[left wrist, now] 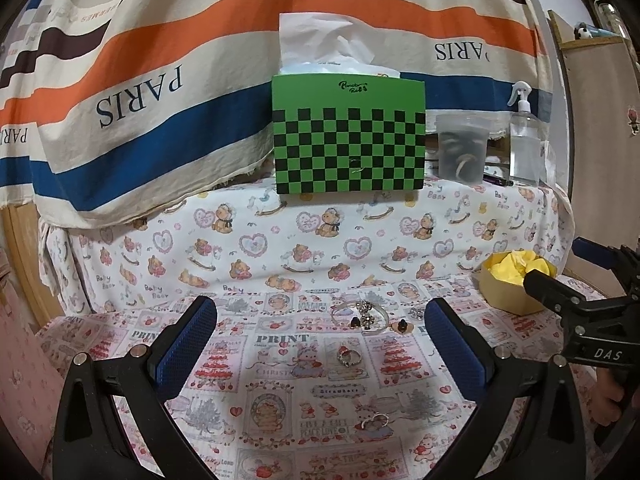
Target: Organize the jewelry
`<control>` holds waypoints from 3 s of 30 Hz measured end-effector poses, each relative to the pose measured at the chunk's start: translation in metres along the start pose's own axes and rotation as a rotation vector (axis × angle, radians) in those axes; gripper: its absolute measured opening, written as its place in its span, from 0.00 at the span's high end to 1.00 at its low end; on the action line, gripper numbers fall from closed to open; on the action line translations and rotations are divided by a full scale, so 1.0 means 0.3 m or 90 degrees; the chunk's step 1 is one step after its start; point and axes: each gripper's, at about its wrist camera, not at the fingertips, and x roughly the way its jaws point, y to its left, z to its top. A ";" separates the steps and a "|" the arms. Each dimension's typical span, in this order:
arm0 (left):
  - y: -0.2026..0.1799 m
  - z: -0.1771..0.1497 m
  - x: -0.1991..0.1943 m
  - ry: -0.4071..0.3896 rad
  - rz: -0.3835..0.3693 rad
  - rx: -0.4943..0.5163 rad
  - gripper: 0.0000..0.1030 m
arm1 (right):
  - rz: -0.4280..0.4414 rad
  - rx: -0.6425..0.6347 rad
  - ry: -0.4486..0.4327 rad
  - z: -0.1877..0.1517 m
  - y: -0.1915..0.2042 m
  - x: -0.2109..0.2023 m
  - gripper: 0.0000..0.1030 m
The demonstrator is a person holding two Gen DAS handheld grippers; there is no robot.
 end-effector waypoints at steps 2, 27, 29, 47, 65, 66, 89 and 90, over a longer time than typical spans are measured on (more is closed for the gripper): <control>0.001 0.001 -0.001 -0.001 -0.007 0.000 0.00 | -0.002 0.001 0.000 0.000 -0.001 0.000 0.00; 0.038 0.043 0.257 0.317 -0.014 -0.066 0.29 | -0.047 0.030 0.007 0.013 -0.067 0.038 0.00; 0.000 0.032 0.277 0.386 -0.062 -0.057 0.39 | -0.049 0.036 0.015 0.013 -0.075 0.046 0.00; -0.077 -0.062 0.275 0.516 -0.064 -0.075 0.77 | -0.054 0.033 0.019 0.011 -0.077 0.048 0.00; -0.098 0.037 0.281 0.463 -0.087 -0.017 1.00 | -0.053 0.039 0.024 0.007 -0.083 0.051 0.00; -0.088 0.055 0.282 0.451 -0.089 -0.026 1.00 | -0.053 0.039 0.024 0.007 -0.084 0.052 0.00; -0.159 -0.014 0.334 0.516 -0.098 0.050 0.90 | -0.050 0.037 0.031 0.011 -0.080 0.055 0.00; -0.155 -0.010 0.337 0.516 -0.099 0.043 0.91 | -0.050 0.036 0.030 0.011 -0.079 0.055 0.00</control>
